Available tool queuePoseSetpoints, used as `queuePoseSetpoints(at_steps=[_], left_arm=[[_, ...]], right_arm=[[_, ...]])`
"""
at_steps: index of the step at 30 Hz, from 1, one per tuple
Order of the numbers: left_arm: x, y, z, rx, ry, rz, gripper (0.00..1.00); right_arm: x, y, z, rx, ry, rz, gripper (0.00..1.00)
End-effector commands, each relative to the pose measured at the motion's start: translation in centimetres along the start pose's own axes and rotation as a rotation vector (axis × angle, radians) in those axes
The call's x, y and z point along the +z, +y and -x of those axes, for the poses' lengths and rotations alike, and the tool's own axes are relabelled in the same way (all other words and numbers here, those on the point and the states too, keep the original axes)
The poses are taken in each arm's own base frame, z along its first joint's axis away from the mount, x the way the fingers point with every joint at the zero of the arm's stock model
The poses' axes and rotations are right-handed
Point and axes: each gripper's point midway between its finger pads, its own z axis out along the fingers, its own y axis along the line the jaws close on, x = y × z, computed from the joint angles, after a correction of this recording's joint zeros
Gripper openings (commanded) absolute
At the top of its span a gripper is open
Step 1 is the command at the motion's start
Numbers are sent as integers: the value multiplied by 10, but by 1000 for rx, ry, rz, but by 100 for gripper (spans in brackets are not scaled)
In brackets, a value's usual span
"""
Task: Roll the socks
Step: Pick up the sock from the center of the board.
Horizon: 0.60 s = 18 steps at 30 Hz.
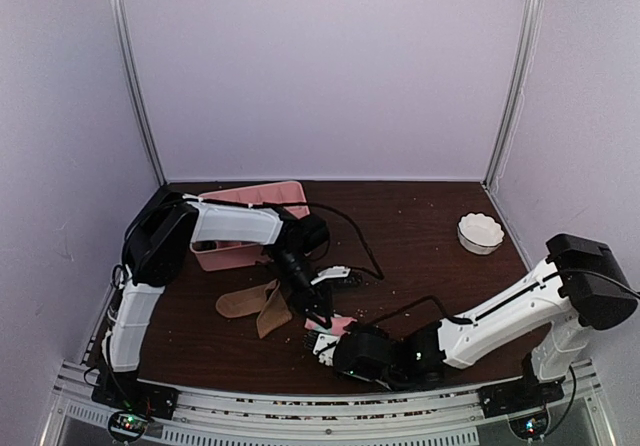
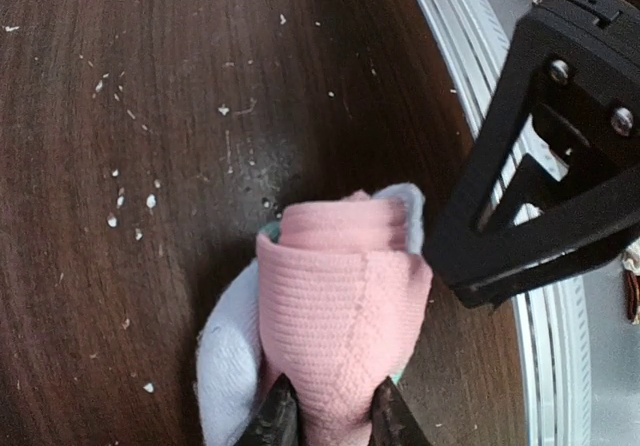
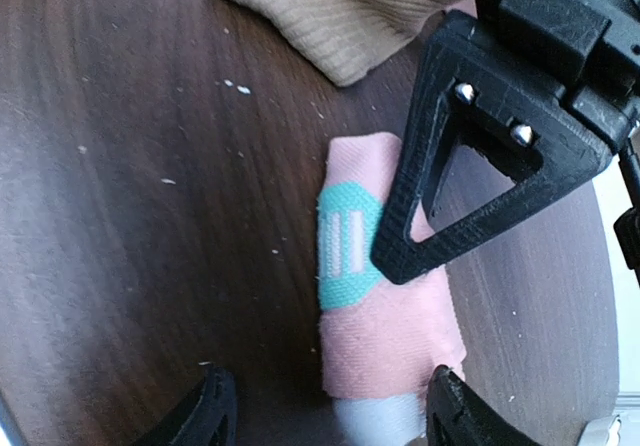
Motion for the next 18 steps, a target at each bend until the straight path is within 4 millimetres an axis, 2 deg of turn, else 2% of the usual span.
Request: queuePoseSetpoints(at_steps=[1,7,10,14,18], left_arm=[[32,22,-87,-150,285,15,21],[34,24,-86,-153,293,-11,22],[34,25,-85,-148,294,-7,26],[32,25,-82,-134,287,-5,32],[27,22,-78,-96,261,14,44]], right_arm=[[12,-23,-7,-131,50,-46,65],[25,-25,-6,-189,70,-8,60],[31,-23,-8,-205,85,5,58],[43,-16,-25,-193,144,32,51],[54,-7,-53,-75,233,115,38]])
